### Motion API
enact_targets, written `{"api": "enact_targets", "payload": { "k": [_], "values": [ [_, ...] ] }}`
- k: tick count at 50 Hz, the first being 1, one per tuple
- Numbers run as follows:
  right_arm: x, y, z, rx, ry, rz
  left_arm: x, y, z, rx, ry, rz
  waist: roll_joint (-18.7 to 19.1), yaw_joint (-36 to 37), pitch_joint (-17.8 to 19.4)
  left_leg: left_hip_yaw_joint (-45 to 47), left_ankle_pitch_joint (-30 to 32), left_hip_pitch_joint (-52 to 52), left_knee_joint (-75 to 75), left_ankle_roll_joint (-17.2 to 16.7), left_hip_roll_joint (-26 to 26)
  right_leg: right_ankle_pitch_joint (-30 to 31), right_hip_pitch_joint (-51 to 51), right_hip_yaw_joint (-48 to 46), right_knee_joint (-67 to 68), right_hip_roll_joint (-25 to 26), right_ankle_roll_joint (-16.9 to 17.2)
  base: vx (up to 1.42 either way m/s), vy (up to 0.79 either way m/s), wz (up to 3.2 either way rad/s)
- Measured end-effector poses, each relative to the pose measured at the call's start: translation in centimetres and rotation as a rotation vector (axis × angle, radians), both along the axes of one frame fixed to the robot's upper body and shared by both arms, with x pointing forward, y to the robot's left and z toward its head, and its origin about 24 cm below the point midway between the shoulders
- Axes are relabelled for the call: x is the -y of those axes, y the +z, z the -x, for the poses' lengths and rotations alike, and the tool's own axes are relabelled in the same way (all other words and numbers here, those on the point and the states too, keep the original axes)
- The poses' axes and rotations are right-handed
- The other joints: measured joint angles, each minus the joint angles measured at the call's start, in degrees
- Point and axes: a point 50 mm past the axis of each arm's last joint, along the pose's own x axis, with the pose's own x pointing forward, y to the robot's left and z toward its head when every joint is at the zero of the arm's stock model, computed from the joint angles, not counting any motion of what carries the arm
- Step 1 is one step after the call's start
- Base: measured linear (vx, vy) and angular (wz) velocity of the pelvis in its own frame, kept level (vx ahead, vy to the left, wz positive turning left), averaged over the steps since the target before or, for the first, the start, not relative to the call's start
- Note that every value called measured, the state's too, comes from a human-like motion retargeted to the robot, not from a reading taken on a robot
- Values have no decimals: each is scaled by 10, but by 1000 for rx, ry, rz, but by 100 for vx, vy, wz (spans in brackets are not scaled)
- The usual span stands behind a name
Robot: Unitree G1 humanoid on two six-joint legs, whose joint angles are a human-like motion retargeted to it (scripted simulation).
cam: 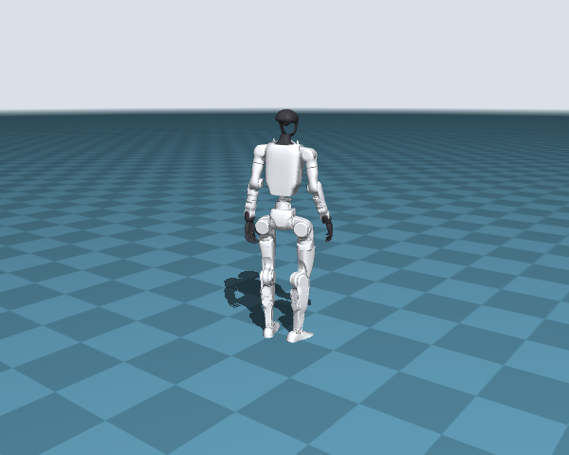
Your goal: In place motions
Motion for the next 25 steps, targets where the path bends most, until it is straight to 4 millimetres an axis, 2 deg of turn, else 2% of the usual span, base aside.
{"api": "enact_targets", "payload": {
  "k": [2, 4, 7, 10, 14, 18, 21, 25],
  "values": [
    [-2, 25, -44, 215, 55, 42, 1, 0, 2, -9, -14, 15, 2, -6, -6, 1, 0, -1, 0, 0, 1, 0, -1, 1, 0, 1, 0, 0, 0, 0],
    [-2, 61, -86, 451, 101, 87, 3, 0, 4, -13, -15, 13, 3, -10, -10, 2, 0, -1, 0, 0, 2, 0, -2, 1, 0, 2, 0, 0, 0, 0],
    [-4, 132, -136, 830, 125, 140, 6, 0, 5, -15, -2, 6, 2, -12, -15, 2, -1, -1, 0, 1, 1, 1, -2, 1, 0, 2, 0, 0, 0, 0],
    [-4, 215, -164, 1232, 101, 175, 8, 0, 6, -20, 10, 14, -1, -9, -22, 0, -1, -2, 1, 2, -2, 1, 0, -1, -1, 1, 1, 0, 0, 0],
    [-4, 321, -168, 1709, 95, 257, 7, 0, 10, -33, 14, 15, -7, -3, -37, -7, 0, -5, 1, 3, -6, 1, 1, -7, -2, 0, 3, 2, -1, 9],
    [-4, 406, -149, 2103, 66, 409, 5, 0, 8, -34, 4, 10, -12, 1, -45, -13, 1, -9, 2, 4, -10, 2, 3, -13, -2, -2, 6, 1, -2, 19],
    [-6, 451, -129, 2382, -54, 541, 4, 0, 2, -20, 2, 5, -16, 5, -47, -19, 1, -10, 3, 4, -13, 2, 5, -18, -3, -2, 8, 0, -3, 20],
    [-7, 483, -115, 2608, -230, 625, 3, 0, 2, -15, 18, 0, -22, 12, -58, -23, 2, -14, 3, 4, -16, 2, 5, -23, -4, -3, 10, 0, 0, 0]
  ]
}}
